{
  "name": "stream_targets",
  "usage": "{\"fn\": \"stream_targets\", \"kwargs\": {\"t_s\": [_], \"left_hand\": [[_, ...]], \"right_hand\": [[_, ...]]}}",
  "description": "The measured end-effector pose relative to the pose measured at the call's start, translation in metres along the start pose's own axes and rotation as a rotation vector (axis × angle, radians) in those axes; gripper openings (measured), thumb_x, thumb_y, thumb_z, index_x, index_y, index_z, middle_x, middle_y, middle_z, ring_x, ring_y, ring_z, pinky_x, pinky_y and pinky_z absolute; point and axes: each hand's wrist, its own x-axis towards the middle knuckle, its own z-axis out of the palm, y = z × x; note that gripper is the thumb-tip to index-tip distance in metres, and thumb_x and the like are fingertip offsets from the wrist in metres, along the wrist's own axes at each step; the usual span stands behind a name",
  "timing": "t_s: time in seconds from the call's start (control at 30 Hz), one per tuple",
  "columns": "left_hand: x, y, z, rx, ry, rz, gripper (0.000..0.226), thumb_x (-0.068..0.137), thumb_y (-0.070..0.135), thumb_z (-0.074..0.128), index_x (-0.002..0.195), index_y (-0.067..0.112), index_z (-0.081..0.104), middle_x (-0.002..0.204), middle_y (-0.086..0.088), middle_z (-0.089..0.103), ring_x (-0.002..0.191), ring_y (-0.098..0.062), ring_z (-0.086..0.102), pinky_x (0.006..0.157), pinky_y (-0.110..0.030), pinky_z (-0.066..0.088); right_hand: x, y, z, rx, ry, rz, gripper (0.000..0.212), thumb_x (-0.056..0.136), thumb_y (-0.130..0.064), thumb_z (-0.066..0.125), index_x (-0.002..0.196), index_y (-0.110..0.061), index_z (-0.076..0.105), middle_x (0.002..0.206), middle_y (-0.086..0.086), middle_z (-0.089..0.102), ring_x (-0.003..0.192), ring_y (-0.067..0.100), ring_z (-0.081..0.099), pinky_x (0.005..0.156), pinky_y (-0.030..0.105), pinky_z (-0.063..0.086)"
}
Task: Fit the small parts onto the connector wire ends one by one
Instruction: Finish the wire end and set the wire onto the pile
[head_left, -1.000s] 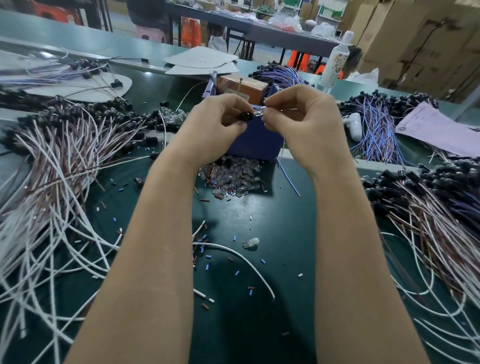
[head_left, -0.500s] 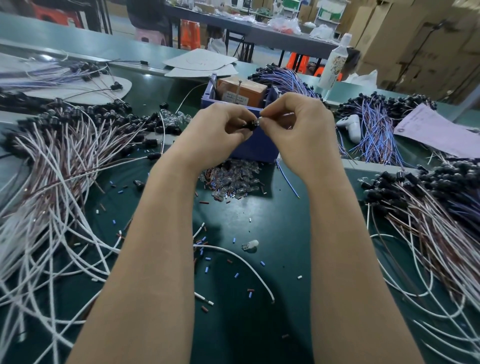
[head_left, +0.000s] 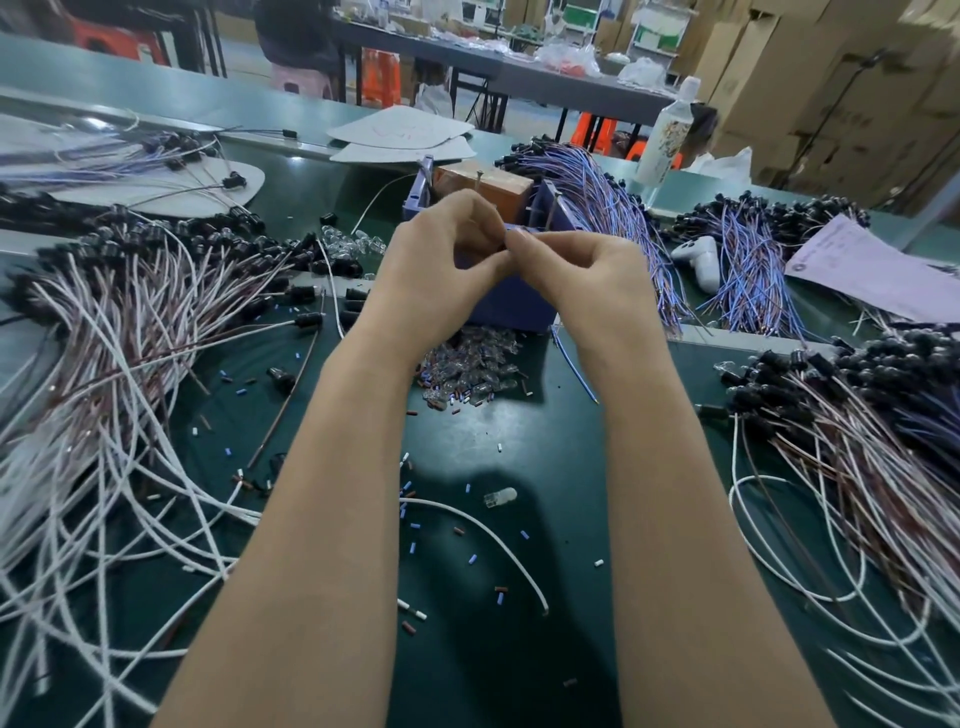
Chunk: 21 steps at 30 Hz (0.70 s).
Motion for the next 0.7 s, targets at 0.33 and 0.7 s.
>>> {"fn": "stream_targets", "kwargs": {"t_s": [0.33,0.7], "left_hand": [[0.003,-0.004,0.003,0.141,-0.088,-0.023,0.007,0.091,0.017,0.06,0.091,0.015,0.067,0.088,-0.003,0.071,0.086,-0.016,0.064,0.083,-0.028,0.049],[0.003,-0.004,0.005,0.273,-0.103,-0.022,0.006,0.093,0.024,0.056,0.088,0.022,0.057,0.081,0.009,0.063,0.077,-0.014,0.054,0.083,-0.036,0.048]], "right_hand": [[0.004,0.013,-0.001,0.11,0.007,0.067,0.014,0.085,-0.021,0.07,0.071,-0.017,0.069,0.065,-0.003,0.067,0.066,0.006,0.064,0.082,0.031,0.054],[0.004,0.015,0.007,-0.023,0.098,-0.05,0.028,0.088,-0.022,0.067,0.075,0.003,0.069,0.076,0.026,0.065,0.067,0.018,0.051,0.067,0.035,0.046]]}}
